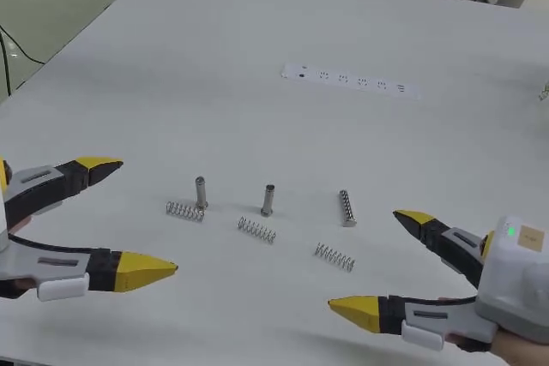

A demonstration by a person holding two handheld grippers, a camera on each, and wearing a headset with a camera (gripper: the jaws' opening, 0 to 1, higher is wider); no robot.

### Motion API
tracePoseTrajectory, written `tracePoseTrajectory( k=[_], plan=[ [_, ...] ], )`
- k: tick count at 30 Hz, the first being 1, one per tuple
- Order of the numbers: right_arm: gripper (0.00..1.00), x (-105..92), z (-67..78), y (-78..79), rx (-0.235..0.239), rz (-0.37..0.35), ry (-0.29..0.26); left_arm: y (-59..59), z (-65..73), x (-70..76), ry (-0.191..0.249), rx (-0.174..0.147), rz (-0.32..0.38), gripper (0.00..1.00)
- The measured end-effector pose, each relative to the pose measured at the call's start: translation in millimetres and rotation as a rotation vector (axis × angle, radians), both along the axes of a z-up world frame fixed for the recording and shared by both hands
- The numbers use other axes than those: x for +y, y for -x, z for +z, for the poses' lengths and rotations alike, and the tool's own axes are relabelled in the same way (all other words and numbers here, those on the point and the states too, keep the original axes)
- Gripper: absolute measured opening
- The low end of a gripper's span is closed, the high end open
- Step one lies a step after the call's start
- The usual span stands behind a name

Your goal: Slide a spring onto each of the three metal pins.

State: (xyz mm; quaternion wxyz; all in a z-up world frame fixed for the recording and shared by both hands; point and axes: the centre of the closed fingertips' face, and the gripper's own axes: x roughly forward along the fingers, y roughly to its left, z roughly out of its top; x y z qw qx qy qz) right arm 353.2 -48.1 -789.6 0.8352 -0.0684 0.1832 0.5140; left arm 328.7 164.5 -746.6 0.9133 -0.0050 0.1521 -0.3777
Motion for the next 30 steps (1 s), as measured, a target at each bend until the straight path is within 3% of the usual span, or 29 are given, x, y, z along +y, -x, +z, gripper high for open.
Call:
tracePoseTrajectory(
  k=[30],
  plan=[
    [0.97, -0.1, -0.4, 1.2, 0.004, 0.005, 0.004, -0.4, -1.3, -2.4, -0.009, -0.002, -0.012, 0.97]
  ],
)
